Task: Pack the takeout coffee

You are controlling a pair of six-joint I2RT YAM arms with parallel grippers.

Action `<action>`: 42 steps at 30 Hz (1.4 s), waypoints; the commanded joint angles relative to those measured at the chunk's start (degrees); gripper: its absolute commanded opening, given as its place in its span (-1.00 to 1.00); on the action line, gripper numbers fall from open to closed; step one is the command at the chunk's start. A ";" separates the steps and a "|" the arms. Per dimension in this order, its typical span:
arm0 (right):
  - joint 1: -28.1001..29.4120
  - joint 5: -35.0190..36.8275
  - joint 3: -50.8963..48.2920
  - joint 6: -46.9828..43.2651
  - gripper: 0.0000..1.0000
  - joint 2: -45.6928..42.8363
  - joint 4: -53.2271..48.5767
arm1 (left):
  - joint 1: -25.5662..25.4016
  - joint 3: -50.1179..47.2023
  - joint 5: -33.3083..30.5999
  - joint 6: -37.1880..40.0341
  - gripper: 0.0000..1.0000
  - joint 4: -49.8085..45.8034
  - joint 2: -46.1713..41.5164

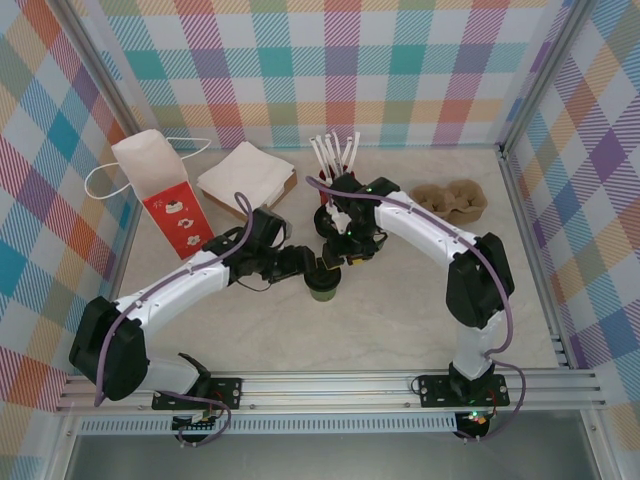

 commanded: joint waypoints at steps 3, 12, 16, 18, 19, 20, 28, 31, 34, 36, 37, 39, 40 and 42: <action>-0.54 -1.92 -5.96 2.96 0.31 -7.71 5.15 | 0.46 2.84 -2.14 0.89 0.40 -3.66 -3.51; -0.64 -12.45 -17.94 8.00 0.61 -10.99 17.82 | 1.86 1.99 -7.08 2.29 0.44 -8.68 -8.70; -0.60 -15.03 -19.25 8.99 0.59 -9.80 21.33 | 2.38 1.43 -8.77 2.78 0.46 -10.52 -10.62; -0.65 -15.76 -18.86 8.93 0.55 -8.99 21.96 | 2.60 1.22 -9.15 2.81 0.46 -10.94 -11.33; -0.64 -16.42 -18.70 8.92 0.54 -8.69 22.56 | 2.64 1.05 -9.25 2.80 0.46 -11.10 -11.61; -0.64 -16.84 -18.55 8.84 0.52 -8.47 22.93 | 2.66 0.94 -9.28 2.81 0.46 -11.18 -11.76; -0.73 -18.39 -13.51 7.02 0.38 -3.67 22.40 | 3.14 0.52 -9.54 2.87 0.46 -12.13 -11.85; -0.73 -19.78 -10.90 5.97 0.38 -1.40 22.85 | 3.60 0.29 -9.06 2.69 0.49 -12.31 -11.78; -0.73 -21.76 -8.23 5.67 0.39 0.81 23.80 | 5.02 -0.26 -7.05 1.73 0.51 -12.43 -11.24; -0.73 -22.06 -6.91 5.64 0.40 1.68 23.92 | 6.18 -0.82 -5.30 1.13 0.51 -12.07 -10.71; -0.73 -21.26 -6.45 5.51 0.40 1.79 23.53 | 6.67 -1.24 -4.22 0.98 0.51 -11.47 -10.56; -0.81 -18.84 -5.87 5.09 0.41 1.38 22.09 | 7.19 -1.87 -2.32 0.76 0.51 -9.89 -10.28; -0.81 -17.12 -5.68 4.73 0.41 0.91 21.06 | 7.40 -2.14 -1.22 0.67 0.51 -9.11 -10.08; -0.94 -14.78 -6.05 4.28 0.41 -0.32 19.37 | 7.67 -2.32 0.49 0.67 0.51 -7.84 -9.24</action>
